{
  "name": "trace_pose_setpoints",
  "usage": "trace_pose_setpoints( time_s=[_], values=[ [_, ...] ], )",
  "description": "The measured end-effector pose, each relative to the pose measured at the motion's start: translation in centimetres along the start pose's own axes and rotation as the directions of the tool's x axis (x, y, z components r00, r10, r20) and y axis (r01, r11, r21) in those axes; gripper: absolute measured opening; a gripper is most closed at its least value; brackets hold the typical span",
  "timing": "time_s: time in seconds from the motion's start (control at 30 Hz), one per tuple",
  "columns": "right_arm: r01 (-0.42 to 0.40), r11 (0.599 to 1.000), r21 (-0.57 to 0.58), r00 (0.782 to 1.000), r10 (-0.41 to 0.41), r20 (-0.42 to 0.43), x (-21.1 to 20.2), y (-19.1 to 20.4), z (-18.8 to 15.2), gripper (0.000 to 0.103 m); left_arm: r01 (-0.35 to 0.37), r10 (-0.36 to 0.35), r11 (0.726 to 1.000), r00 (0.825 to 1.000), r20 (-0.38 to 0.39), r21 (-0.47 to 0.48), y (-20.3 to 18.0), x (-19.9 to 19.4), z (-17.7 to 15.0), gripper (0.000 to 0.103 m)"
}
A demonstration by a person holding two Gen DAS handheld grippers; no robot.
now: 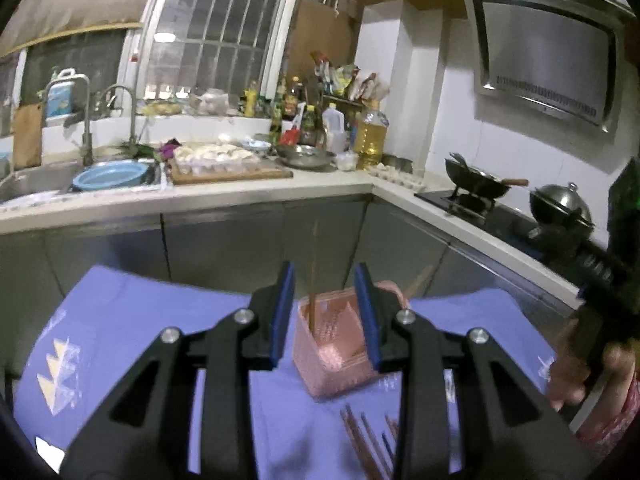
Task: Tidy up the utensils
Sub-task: 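Move both open tools back to the chopstick pile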
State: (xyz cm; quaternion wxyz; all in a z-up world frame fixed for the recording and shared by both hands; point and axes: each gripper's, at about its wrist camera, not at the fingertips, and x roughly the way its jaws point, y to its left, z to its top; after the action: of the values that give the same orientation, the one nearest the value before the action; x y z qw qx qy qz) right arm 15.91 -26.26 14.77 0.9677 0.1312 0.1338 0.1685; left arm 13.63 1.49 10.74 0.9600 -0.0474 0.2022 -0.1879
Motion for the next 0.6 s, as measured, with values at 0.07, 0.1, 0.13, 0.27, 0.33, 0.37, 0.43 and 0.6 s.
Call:
trace_pose_setpoints(
  time_s=[0.07,0.1,0.13,0.27,0.33,0.37,0.43,0.6],
  values=[
    [-0.012,1.0,0.011,0.999,0.012,-0.031,-1.6,-0.3,-2.2,0.045,0.022,-0.022,1.0,0.998,-0.061,-0.001,0.2,-0.6,-3.0,0.029],
    [-0.016,1.0,0.013,0.996,0.017,-0.088,-2.1,-0.6,-4.4,0.037,0.037,-0.037,0.999,0.993,-0.116,-0.005,0.2,-0.4,-5.0,0.029],
    [-0.012,1.0,0.014,0.987,0.014,-0.16,-2.2,-0.9,-6.8,0.035,0.051,-0.052,0.999,0.983,-0.175,-0.009,0.1,0.0,-6.9,0.029],
    [0.041,0.999,0.02,0.904,-0.029,-0.426,-1.7,-1.9,-16.7,0.026,0.118,-0.113,0.993,0.899,-0.422,-0.014,-2.2,2.6,-14.6,0.029],
    [0.03,0.999,0.044,0.853,-0.003,-0.521,-2.2,-1.9,-21.1,0.026,0.143,-0.136,0.989,0.849,-0.51,-0.025,-3.6,3.8,-17.6,0.029],
    [0.029,0.999,0.034,0.83,-0.006,-0.558,-2.7,-1.6,-22.9,0.026,0.157,-0.152,0.987,0.828,-0.539,-0.037,-4.1,4.3,-18.5,0.029],
    [0.039,0.999,-0.009,0.81,-0.037,-0.586,-3.4,-0.7,-24.7,0.026,0.166,-0.165,0.985,0.807,-0.567,-0.05,-4.7,4.8,-19.4,0.029],
    [-0.024,0.996,-0.088,0.801,-0.034,-0.598,-4.4,2.4,-26.4,0.025,0.156,-0.156,0.986,0.791,-0.591,-0.051,-5.4,5.8,-20.3,0.029]
  ],
)
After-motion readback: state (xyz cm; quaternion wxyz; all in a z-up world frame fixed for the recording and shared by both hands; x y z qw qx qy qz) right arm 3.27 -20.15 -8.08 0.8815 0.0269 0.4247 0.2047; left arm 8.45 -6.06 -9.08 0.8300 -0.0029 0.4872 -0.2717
